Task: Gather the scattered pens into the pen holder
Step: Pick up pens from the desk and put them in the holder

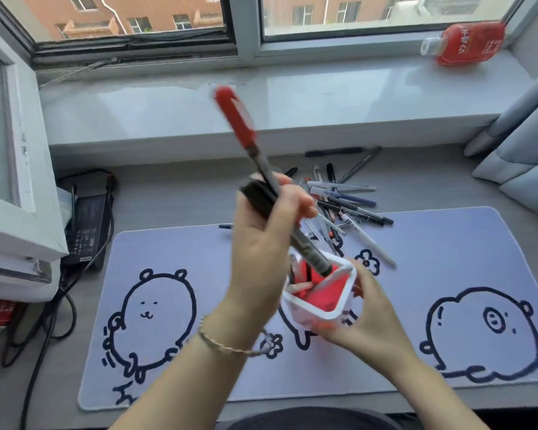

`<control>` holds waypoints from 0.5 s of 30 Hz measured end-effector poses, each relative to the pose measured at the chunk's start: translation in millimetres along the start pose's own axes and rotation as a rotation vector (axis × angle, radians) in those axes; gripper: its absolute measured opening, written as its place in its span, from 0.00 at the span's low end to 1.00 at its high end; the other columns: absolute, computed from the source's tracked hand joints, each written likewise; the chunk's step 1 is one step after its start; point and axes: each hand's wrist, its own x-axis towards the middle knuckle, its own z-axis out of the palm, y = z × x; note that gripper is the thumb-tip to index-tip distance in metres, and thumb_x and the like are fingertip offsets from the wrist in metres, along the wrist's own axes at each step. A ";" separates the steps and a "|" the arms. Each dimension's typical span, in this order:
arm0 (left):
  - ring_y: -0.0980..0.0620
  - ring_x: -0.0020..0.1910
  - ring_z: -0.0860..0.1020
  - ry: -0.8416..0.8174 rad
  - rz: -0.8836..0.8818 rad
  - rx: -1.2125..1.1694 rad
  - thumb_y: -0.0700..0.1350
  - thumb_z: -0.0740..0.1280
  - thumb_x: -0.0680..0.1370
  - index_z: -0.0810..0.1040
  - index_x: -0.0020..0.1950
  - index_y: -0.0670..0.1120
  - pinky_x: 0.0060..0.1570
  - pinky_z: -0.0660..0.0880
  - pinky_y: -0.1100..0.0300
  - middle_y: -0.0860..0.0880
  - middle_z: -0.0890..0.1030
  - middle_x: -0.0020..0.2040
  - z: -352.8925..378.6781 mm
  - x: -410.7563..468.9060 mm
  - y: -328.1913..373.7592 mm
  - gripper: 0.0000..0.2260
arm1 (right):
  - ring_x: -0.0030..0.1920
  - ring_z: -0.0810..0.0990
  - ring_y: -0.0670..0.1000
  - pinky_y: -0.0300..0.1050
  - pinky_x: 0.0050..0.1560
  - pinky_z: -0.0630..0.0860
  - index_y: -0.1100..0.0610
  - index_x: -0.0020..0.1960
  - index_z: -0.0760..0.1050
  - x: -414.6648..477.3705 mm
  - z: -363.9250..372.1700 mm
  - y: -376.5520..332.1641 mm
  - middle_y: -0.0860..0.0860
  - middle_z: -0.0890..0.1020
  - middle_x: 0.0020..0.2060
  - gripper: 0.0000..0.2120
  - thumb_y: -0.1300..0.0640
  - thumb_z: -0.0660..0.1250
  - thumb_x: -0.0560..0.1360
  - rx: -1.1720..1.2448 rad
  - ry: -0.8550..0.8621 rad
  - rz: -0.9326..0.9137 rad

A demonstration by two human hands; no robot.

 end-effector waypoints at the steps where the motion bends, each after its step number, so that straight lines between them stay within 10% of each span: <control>1: 0.55 0.36 0.79 -0.005 -0.014 0.048 0.37 0.62 0.76 0.72 0.46 0.44 0.45 0.77 0.63 0.50 0.79 0.37 5.1 -3.9 -10.1 0.02 | 0.56 0.75 0.41 0.44 0.53 0.77 0.40 0.64 0.64 -0.5 2.6 -1.4 0.40 0.75 0.58 0.41 0.46 0.79 0.55 -0.003 0.008 -0.013; 9: 0.53 0.44 0.82 -0.082 0.230 0.527 0.29 0.68 0.72 0.69 0.57 0.56 0.45 0.79 0.63 0.50 0.81 0.42 -10.6 -14.8 -39.8 0.25 | 0.55 0.73 0.39 0.34 0.50 0.73 0.37 0.63 0.63 -4.8 3.2 -3.4 0.38 0.73 0.57 0.43 0.52 0.80 0.54 -0.009 0.101 -0.019; 15: 0.53 0.48 0.80 -0.243 0.398 0.710 0.48 0.63 0.77 0.76 0.53 0.45 0.48 0.78 0.52 0.47 0.81 0.46 -22.8 -20.9 -46.2 0.09 | 0.57 0.72 0.38 0.33 0.50 0.71 0.40 0.64 0.63 -3.2 2.1 -3.8 0.37 0.73 0.57 0.43 0.45 0.77 0.53 -0.026 0.083 -0.025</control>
